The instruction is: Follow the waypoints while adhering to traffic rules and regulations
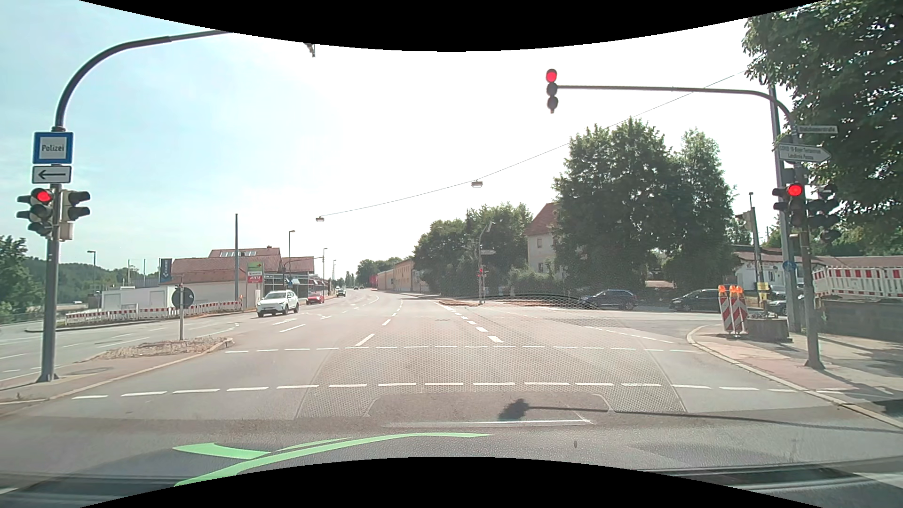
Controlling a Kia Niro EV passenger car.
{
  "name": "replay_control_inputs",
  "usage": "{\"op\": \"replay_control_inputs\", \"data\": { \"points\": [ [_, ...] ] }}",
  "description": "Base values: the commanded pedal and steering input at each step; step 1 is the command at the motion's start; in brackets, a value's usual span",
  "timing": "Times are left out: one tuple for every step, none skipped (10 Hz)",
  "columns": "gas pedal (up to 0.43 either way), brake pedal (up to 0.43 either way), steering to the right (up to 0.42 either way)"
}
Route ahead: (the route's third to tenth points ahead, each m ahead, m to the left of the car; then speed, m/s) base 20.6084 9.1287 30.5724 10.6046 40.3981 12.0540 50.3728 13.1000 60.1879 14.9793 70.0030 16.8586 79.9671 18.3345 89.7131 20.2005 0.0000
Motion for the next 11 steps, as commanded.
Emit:
{"op": "replay_control_inputs", "data": {
  "points": [
    [0.000, 0.341, -0.012],
    [0.000, 0.341, -0.011],
    [0.000, 0.341, -0.011],
    [0.000, 0.341, -0.011],
    [0.000, 0.341, -0.011],
    [0.000, 0.341, -0.012],
    [0.000, 0.341, -0.012],
    [0.000, 0.341, -0.012],
    [0.000, 0.341, -0.012],
    [0.000, 0.341, -0.012],
    [0.000, 0.341, -0.011]
  ]
}}
